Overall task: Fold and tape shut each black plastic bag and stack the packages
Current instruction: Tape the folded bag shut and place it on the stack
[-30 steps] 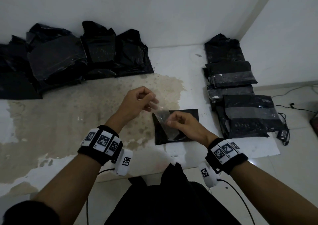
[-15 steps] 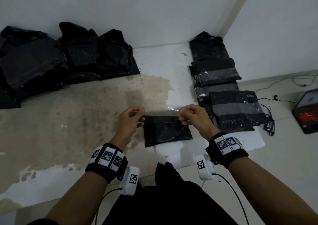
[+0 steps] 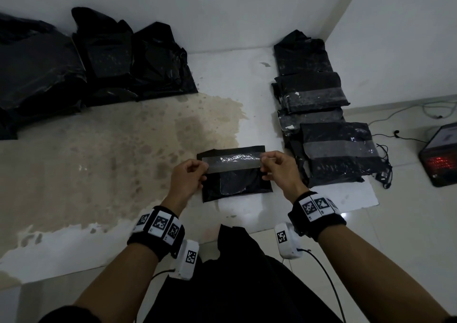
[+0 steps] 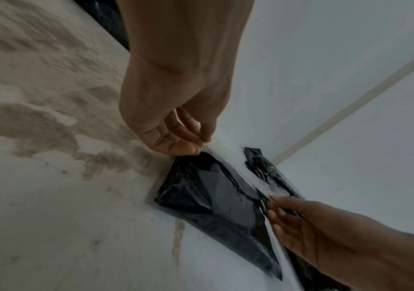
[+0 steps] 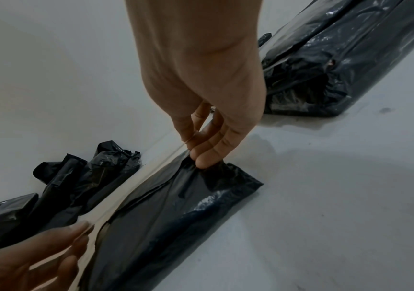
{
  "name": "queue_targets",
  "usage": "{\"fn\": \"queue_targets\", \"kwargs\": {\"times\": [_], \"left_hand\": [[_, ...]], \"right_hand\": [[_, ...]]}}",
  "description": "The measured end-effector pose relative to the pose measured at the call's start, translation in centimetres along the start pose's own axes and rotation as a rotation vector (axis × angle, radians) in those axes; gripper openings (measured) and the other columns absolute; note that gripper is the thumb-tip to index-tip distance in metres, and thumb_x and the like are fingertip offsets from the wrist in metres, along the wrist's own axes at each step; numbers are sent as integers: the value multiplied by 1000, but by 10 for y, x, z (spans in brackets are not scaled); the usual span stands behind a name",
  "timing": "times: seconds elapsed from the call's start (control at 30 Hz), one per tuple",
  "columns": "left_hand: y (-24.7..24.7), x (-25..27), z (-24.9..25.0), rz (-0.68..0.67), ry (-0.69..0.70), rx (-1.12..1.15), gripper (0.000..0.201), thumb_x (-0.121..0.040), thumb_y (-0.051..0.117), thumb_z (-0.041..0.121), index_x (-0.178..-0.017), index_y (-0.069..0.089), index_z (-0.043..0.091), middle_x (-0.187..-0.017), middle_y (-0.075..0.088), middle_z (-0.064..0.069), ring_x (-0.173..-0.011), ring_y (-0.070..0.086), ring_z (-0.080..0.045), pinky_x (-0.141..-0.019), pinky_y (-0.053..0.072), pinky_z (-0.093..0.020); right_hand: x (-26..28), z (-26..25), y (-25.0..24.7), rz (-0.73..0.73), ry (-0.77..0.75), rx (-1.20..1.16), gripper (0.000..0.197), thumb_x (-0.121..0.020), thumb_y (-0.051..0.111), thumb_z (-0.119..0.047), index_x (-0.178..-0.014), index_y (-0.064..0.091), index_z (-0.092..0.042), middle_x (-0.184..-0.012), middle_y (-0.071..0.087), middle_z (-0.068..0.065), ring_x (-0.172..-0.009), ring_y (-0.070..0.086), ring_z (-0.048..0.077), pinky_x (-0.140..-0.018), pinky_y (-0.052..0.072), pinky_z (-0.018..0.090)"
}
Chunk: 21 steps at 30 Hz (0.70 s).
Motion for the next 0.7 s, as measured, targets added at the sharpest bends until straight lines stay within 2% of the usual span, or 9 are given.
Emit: {"fn": "queue_targets", "kwargs": {"times": [0.13,0.27,0.37,0.53,0.7], "left_hand": [[1,-3,-2,13,2,-46,9,-95,68,18,-92,72,11,-82,70,-4,-60,62,-8,-49,48,-19],[1,-5,-8,17,-24,-60,9,-96,67,18,-91,71,11,-81,69,-5,-61,61,-11,-48,47,-19],[2,-7,-10,21,-28,-68,10,-95,68,18,-86,71,13,-79,69,-5,-58,61,-10,-49,46,-19],[1,-10,-8,16,-10,-133,12,-95,67,15,-84,71,14,-80,70,-4,-57,61,-13,-61,51,-23],[0,-9,-9,19,0,-173,10,-95,67,16,-89,73,10,-82,71,-4,-54,62,-9,-55,48,-15]], "right_hand": [[-4,5,0,26,9,26,11,-100,61,-9,-99,71,-12,-82,66,4,-67,62,9,-53,53,23],[-7,10,1,49,20,72,12,-99,61,-10,-99,72,-13,-81,65,3,-65,58,9,-49,47,23],[-8,12,2,60,26,86,14,-98,60,-8,-94,72,-14,-79,64,1,-64,57,9,-48,47,25],[-8,14,4,65,27,108,12,-99,60,-9,-96,71,-12,-79,64,2,-65,55,11,-50,47,26],[-11,18,6,66,30,112,11,-99,61,-11,-97,72,-14,-80,65,2,-67,55,12,-51,47,27]]}}
Point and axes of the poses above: each hand's wrist, its own x-axis away from the middle knuckle, its own y-axis out of the palm, z = x × y, the point moved 8 cm from there along -x, towards the middle knuckle
